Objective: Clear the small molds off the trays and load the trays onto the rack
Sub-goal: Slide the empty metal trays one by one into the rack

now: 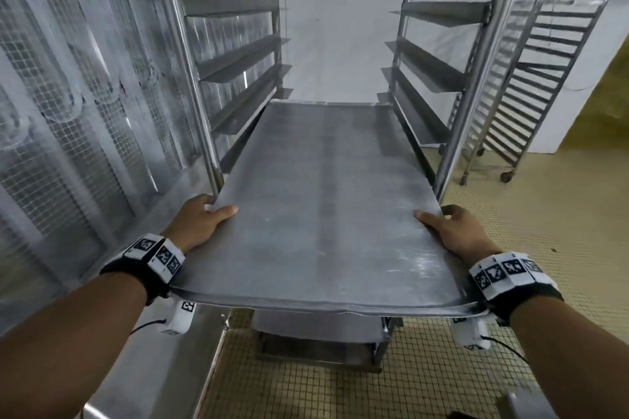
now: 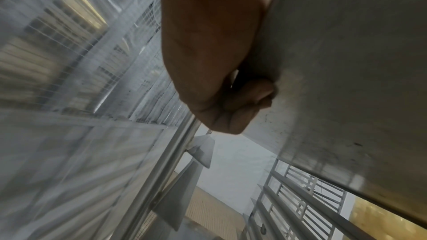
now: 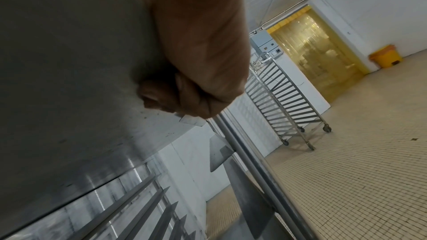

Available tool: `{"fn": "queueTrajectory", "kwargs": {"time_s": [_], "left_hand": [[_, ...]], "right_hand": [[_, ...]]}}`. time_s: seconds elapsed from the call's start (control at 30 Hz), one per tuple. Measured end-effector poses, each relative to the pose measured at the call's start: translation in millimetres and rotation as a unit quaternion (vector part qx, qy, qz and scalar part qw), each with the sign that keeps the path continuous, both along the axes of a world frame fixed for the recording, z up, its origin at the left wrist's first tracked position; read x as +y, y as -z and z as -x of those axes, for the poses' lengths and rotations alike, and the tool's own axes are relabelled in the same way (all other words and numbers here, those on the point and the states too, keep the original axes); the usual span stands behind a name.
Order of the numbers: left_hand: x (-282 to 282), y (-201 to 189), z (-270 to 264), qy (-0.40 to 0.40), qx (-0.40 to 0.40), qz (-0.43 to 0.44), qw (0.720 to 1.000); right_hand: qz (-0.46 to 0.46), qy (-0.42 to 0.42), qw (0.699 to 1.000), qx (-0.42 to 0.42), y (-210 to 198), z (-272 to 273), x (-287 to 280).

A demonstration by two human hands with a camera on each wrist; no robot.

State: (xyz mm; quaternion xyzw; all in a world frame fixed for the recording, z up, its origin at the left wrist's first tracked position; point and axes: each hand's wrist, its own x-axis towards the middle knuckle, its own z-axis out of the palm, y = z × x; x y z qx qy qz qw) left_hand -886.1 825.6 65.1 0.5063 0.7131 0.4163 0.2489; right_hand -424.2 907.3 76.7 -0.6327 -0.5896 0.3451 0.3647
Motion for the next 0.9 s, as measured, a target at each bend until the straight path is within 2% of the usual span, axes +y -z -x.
{"fn": "queueTrajectory", "kwargs": {"time_s": [0.17,0.3,0.43,0.57,0.6,0.67,0.73,0.77,0.83,0.9], "left_hand": [[47.6,-6.9,17.4,0.006,0.011,0.008,1.000],[62.2,-10.6,20.5,0.005,0.011,0.009,1.000],[63.9,-10.8,26.6,0.010,-0.015,0.024,1.000],[44.1,-23.9,28.9,0.069,-0.016,0.075,0.995],[35.5,-28.9,29.2,0.079,0.007,0.097,0.992],[21.0,-36.2,32.3,0.095,0.128,0.130,0.979],[10.1,-40.8,30.5,0.116,0.259,0.133,0.950],[4.0,-45.0,23.6,0.128,0.294,0.123,0.939],[-6.0,-52.3,3.2,0.176,0.305,0.092,0.932],[-18.3,-58.6,-26.9,0.256,0.326,0.080,0.907]], "right_hand": [[-0.003,0.010,1.000,-0.010,-3.4,19.2,38.0],[0.002,0.014,1.000,-0.026,2.8,24.7,56.3],[0.012,0.013,0.999,-0.032,2.5,22.3,58.3],[0.026,-0.004,0.999,-0.029,-3.3,6.9,44.7],[0.036,-0.009,0.998,-0.043,-4.7,2.2,39.5],[0.035,-0.036,0.994,-0.098,-14.4,-1.3,20.7],[-0.005,-0.056,0.977,-0.203,-24.7,-1.3,6.3],[-0.034,-0.066,0.964,-0.254,-30.3,1.8,-0.6],[-0.093,-0.113,0.939,-0.311,-42.7,15.5,-16.5],[-0.115,-0.200,0.912,-0.339,-51.1,36.3,-32.3]]}}
